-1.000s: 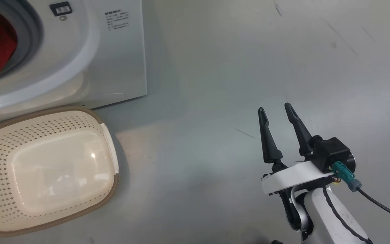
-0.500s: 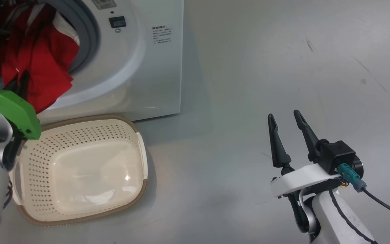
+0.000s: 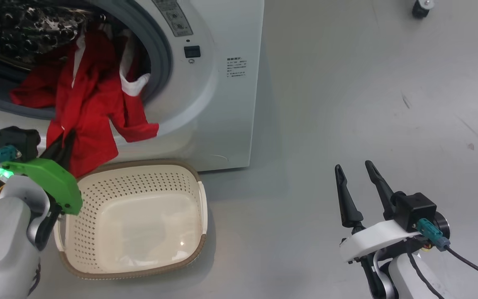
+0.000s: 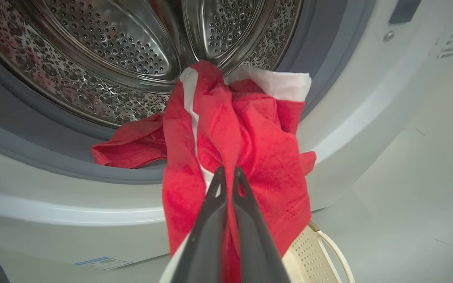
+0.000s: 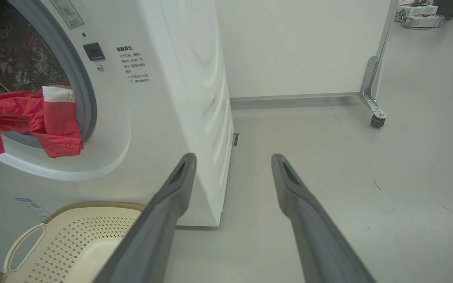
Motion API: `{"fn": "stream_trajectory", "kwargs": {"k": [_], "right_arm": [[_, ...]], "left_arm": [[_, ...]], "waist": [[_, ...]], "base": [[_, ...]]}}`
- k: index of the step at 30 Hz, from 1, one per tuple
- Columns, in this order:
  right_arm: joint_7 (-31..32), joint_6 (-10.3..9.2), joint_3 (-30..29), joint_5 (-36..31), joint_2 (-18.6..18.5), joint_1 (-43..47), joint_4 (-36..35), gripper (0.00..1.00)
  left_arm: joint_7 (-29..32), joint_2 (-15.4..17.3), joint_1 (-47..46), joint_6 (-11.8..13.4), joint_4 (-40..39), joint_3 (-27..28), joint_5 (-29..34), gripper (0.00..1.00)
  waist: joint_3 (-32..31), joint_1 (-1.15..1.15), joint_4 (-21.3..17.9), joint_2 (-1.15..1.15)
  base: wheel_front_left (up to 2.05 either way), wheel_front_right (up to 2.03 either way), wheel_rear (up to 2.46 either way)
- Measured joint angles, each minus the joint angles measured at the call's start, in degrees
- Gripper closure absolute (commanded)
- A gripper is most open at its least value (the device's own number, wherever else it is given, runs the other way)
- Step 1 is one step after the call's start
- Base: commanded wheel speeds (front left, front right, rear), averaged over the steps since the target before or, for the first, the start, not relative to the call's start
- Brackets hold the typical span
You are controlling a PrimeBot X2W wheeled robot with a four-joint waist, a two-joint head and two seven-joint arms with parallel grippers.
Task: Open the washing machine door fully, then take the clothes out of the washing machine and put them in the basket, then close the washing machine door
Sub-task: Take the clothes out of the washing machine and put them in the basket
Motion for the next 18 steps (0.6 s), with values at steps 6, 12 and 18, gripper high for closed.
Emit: {"fn": "stream_trajectory", "kwargs": {"k": [6, 12, 18], "right_arm": [[0.01, 0.71, -0.55, 0.11, -0.12, 1.58, 0.74, 0.00], [0.01, 1.35, -1.29, 0.47, -0.41, 3.39, 1.14, 0.00], [0.01, 2.11, -1.31, 0.54, -0.37, 4.76, 1.94, 0.00]], "left_arm": [[-2.90, 0.04, 3.73, 0.00, -1.40, -1.54, -0.24, 1.00], [-6.65, 0.04, 6.32, 0.00, -3.36, -1.66, -0.24, 1.00], [-9.76, -0.14, 9.15, 0.00, -6.44, -0.45, -0.42, 1.00]], "waist": [[-3.16, 0.00, 1.59, 0.00], [-6.02, 0.00, 3.02, 0.00], [-8.42, 0.00, 4.14, 0.00]], "base": [[0.00, 0.00, 0.00], [0.00, 0.00, 0.00], [0.00, 0.00, 0.00]]}}
